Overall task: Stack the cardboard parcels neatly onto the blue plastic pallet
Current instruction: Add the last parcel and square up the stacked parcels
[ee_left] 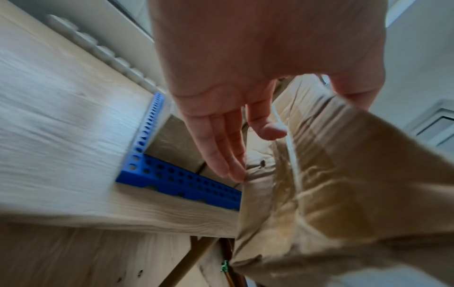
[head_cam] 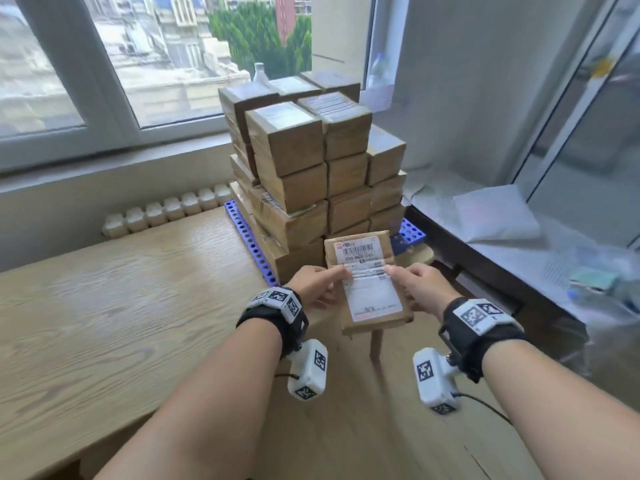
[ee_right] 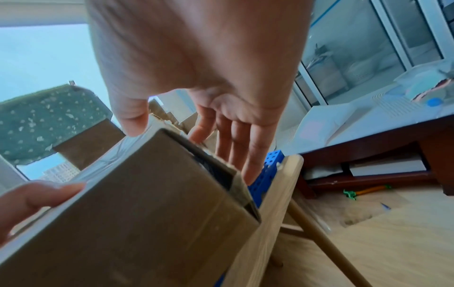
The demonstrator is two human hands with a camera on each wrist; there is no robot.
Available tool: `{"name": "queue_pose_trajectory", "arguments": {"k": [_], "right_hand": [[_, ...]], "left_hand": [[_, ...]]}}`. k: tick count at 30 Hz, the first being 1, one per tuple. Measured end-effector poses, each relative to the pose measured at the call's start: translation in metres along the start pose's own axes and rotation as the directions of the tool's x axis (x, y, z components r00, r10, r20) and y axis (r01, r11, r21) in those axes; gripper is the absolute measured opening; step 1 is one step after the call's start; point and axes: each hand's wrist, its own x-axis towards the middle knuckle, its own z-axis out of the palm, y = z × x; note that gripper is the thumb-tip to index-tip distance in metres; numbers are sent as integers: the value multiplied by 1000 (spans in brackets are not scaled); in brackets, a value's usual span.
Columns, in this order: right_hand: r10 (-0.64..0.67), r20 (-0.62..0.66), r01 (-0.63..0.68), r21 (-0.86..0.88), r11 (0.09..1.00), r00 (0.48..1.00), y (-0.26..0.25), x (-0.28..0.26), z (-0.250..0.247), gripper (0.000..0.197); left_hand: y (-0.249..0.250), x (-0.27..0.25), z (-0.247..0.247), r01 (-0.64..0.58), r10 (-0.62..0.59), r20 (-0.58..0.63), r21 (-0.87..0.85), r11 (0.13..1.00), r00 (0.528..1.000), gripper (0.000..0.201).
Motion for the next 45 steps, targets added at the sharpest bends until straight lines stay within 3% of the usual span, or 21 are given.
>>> {"name": "queue_pose_trajectory", "arguments": {"k": [5, 9, 11, 14, 17, 20, 24, 29, 34, 37, 43, 45], "right_hand": [[-98, -133, 113, 107, 988, 986, -14, 12, -60, 36], [-151, -157, 184, 221, 958, 976, -31, 32, -96, 60], [-166, -129, 195, 268, 943, 978, -41, 43, -111, 48], [-182, -142, 221, 338, 915, 973, -59, 68, -136, 36], [-190, -136, 225, 327, 918, 972, -76, 99, -160, 31], [-197, -98, 217, 300, 929, 976, -97, 131, -178, 31], [-221, -57, 228, 319, 920, 974, -132, 171, -191, 31], [-246, -27, 243, 296, 924, 969, -167, 217, -192, 45], [-238, 59, 211, 298, 931, 969, -199, 261, -184, 35], [-253, 89, 230, 214, 949, 963, -212, 294, -170, 56], [-257, 198, 237, 116, 965, 946, -226, 347, -134, 51], [-264, 227, 255, 70, 964, 937, -224, 369, -123, 59]], "left_hand": [[59, 23, 35, -121, 121, -17, -18, 993, 993, 36], [107, 40, 53, -216, 213, -78, -21, 976, 974, 41], [128, 52, 62, -266, 260, -102, -41, 963, 960, 51], [160, 74, 71, -349, 355, -187, 66, 935, 916, 70], [193, 96, 74, -381, 460, -213, 328, 865, 862, 74], [225, 115, 72, -342, 512, -200, 540, 769, 835, 68], [272, 137, 56, -272, 558, -270, 659, 701, 785, 63], [308, 149, 36, -225, 537, -310, 665, 712, 784, 56], [332, 153, 1, -93, 542, -438, 711, 697, 718, 44], [331, 152, -25, 35, 500, -533, 707, 706, 683, 32], [304, 154, -62, 245, 335, -683, 605, 758, 649, 38], [297, 156, -65, 291, 306, -710, 587, 756, 635, 27]]}}
